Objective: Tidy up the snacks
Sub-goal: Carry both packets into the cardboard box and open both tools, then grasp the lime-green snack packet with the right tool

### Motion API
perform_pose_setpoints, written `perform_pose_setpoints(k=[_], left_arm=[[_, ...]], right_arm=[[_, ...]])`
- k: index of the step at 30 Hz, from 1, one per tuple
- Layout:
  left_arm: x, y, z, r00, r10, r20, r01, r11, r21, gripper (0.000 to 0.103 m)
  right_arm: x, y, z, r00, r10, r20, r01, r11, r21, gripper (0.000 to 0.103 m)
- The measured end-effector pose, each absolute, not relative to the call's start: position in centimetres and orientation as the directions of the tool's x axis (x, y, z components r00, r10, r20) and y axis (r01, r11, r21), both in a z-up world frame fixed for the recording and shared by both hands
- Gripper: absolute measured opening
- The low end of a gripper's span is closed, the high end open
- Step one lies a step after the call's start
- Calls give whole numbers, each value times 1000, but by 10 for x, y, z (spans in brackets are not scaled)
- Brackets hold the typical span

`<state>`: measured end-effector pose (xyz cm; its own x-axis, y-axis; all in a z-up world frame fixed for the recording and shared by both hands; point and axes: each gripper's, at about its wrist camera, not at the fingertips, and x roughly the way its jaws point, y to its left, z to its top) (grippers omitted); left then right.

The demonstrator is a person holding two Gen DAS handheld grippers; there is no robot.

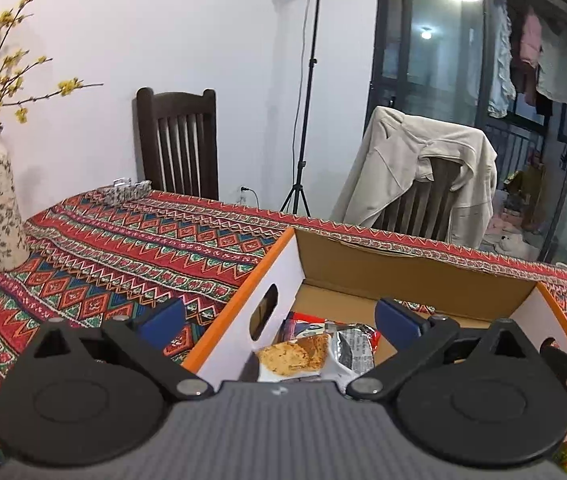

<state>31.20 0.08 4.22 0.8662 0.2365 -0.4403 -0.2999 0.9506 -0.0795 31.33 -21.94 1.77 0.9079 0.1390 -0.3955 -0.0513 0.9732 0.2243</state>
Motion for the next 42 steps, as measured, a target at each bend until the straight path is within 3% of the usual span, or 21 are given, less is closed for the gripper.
perform_pose_setpoints(k=[9,16,19,26,31,33,39,42], left_arm=[[293,9,79,893,206,-401,-289,945,-157,103],[258,10,113,923,183,-337,-243,959,-146,103],[247,14,117,921,173,-350,-234,962,-142,103],[214,23,93,898,129,-420,-198,972,-125,103],[187,26,49,906,109,-408,-158,983,-88,103],[191,24,35,891,130,-436,-171,984,-57,103],[195,19,23,873,105,-476,-136,990,-32,103],[198,19,18,858,95,-506,-126,992,-28,103]], right_arm=[[296,-224,40,923,158,-352,-76,969,236,103],[269,-217,74,937,164,-309,-111,977,181,103],[259,-221,80,934,163,-319,-112,979,172,103],[227,-240,71,915,163,-369,-113,982,154,103],[206,-262,31,902,132,-411,-82,987,138,103],[208,-269,12,875,123,-468,-62,988,144,103],[211,-270,-9,851,162,-499,-93,983,159,96],[215,-260,-17,839,162,-519,-118,986,118,73]])
